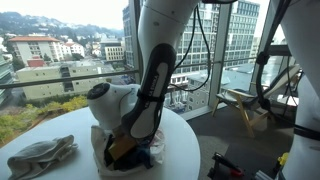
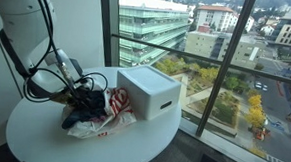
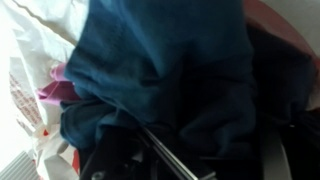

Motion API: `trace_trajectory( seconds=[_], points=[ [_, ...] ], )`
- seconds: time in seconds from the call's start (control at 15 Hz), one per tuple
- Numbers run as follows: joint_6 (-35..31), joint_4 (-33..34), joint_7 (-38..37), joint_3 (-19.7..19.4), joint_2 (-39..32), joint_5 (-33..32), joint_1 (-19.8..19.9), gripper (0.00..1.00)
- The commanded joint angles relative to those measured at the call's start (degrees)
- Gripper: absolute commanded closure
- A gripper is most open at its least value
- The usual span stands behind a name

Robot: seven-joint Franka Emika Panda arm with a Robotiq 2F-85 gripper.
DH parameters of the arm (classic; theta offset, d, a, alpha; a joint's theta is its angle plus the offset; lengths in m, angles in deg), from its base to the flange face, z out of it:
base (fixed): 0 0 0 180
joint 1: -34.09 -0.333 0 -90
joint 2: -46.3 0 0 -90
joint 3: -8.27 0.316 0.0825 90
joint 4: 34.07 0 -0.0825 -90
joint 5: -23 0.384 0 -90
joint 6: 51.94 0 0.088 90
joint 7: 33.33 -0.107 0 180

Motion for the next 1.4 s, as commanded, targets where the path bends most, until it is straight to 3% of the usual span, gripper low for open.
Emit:
trace_trajectory(
  seconds=[0.0,0.33,0.4,0.47,0.53,1.0,1.13,1.33],
  points=[
    [-4.9,0.5,4.7,-0.1,-4.3,6.5,1.7,0.87],
    [-6.3,0.4,11.2,-2.1,-4.9,15.2,0.3,0.87],
    [-5.2,0.1,12.4,-2.2,-4.0,17.1,-0.2,0.83],
    [-4.0,-0.1,13.0,-2.8,-3.0,18.3,-1.0,0.58],
    [-3.0,-0.5,13.0,-3.8,-1.4,18.8,-2.4,0.58],
    [0.8,-3.5,9.0,-9.5,7.8,15.9,-9.2,0.07],
    [1.5,-4.4,7.7,-9.7,10.4,14.3,-9.5,0.0],
    [2.5,-5.7,5.8,-8.8,13.6,12.1,-8.4,0.0]
  ],
)
